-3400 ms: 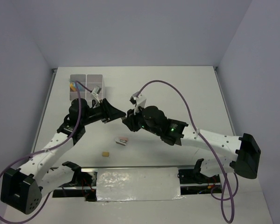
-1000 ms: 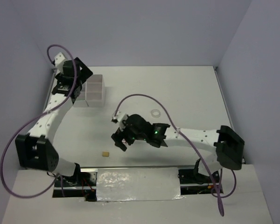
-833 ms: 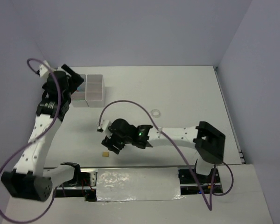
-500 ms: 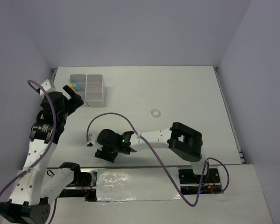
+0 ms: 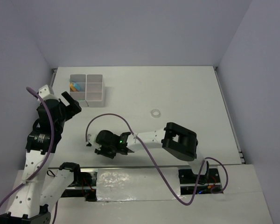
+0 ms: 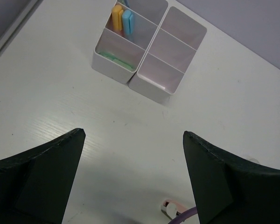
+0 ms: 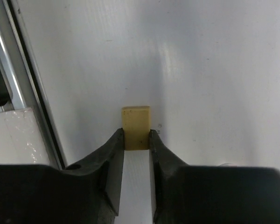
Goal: Sort the stationery into containers
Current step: Pick up the stationery from the center of the board.
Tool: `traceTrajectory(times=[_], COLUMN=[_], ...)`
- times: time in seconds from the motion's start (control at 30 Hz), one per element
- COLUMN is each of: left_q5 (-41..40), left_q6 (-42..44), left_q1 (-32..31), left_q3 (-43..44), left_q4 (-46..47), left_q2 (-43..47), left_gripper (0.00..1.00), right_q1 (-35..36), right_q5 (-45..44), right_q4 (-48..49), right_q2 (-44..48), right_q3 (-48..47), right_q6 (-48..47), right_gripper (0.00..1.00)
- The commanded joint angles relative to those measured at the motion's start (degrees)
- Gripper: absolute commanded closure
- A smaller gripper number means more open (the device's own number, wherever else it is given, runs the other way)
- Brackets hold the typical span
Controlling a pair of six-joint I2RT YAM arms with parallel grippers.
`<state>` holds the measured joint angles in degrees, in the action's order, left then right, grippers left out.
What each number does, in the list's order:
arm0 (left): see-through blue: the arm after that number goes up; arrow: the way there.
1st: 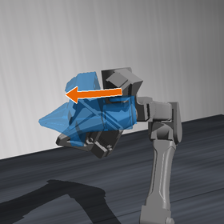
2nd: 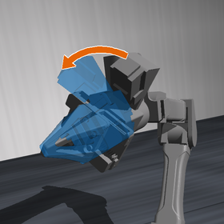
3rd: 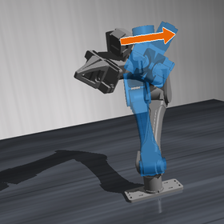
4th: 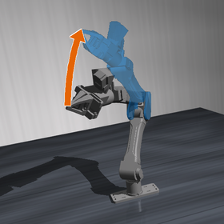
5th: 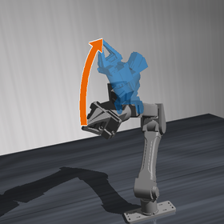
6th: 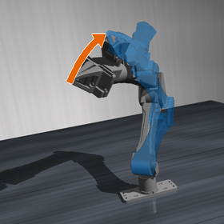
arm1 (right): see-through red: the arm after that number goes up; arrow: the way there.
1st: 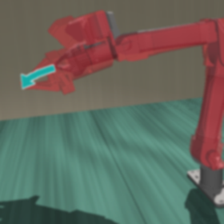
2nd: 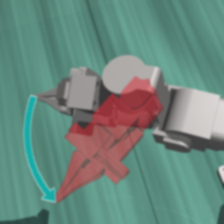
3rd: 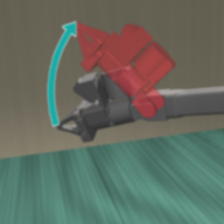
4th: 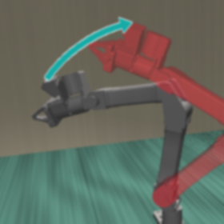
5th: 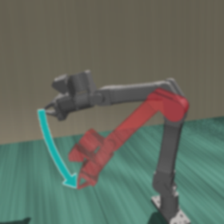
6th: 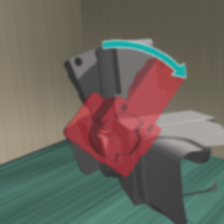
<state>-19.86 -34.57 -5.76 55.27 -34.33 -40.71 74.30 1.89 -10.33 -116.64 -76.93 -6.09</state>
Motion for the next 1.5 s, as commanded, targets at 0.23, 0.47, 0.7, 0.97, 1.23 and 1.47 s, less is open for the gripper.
traceTrajectory(times=[0.23, 0.47, 0.7, 0.97, 1.23, 1.47], left_q5=[8.59, 40.62, 49.13, 45.00, 44.90, 45.69], left_q6=[-2.24, -15.07, -25.20, -24.77, -23.70, -23.44], left_q1=[0.22, 0.13, -2.58, -9.70, -10.76, -12.70], left_q3=[-1.65, -10.08, -16.42, -15.63, -16.85, -15.63], left_q4=[4.25, 21.64, 36.17, 36.36, 37.31, 38.10], left_q2=[0.63, -0.25, -2.36, -3.49, -5.52, -6.49], left_gripper=[0.01, 0.01, 0.01, 0.07, 0.36, 0.45], right_q1=[-0.12, -2.14, -4.43, -4.96, -4.96, -5.48], right_q5=[-1.80, -18.14, -25.44, -29.31, -31.24, -29.58], right_q4=[17.14, 25.18, 24.47, 24.65, 27.37, 26.24], right_q2=[14.46, 29.09, 33.31, 35.16, 38.50, 36.49], right_q3=[12.03, 19.88, 20.24, 18.48, 20.23, 17.87], right_q6=[5.37, 11.10, 11.90, 8.55, 8.29, 8.20], right_gripper=[1.00, 1.00, 1.00, 1.00, 1.00, 1.00])
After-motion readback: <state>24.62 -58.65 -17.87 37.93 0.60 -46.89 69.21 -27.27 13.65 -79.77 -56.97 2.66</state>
